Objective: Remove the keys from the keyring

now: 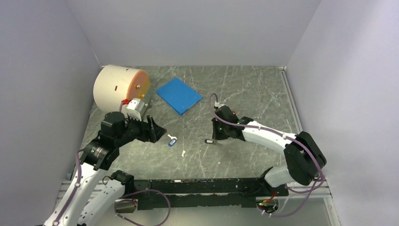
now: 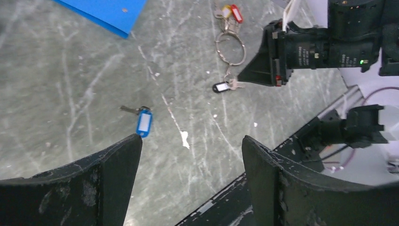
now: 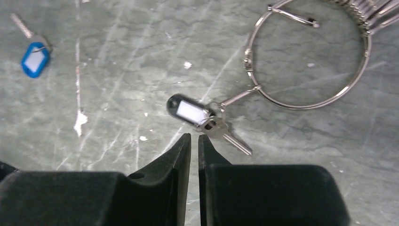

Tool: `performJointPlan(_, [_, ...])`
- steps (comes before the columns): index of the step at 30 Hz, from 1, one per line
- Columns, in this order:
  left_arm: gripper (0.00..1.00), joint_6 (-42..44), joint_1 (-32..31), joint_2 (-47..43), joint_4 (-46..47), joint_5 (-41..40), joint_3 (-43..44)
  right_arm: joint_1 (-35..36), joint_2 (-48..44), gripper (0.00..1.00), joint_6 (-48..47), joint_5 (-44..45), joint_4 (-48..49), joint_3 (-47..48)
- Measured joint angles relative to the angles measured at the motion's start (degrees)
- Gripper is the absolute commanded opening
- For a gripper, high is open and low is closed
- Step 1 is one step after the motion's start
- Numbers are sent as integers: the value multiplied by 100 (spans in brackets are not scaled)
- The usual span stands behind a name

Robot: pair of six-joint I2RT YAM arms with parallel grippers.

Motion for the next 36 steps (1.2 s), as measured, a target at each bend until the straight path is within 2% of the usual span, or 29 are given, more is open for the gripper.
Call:
performJointPlan(4, [81, -291, 0, 404, 352, 474, -92, 2, -140, 29, -9, -341, 138, 0])
performJointPlan(10, [81, -697, -98, 846, 817, 811, -321, -186, -623, 30, -256, -439, 240, -101])
performJointPlan(15, [81, -931, -686, 1161, 1152, 686, -343, -896, -750, 31, -490, -595, 334, -514])
performJointPlan(25, [81, -1025, -2374, 3040, 1862, -269, -17, -1021, -476, 32, -789, -962, 542, -623])
performJointPlan(36, [83, -472, -3552, 5160, 2627, -1648, 866, -1327, -361, 32, -798, -1058, 815, -774])
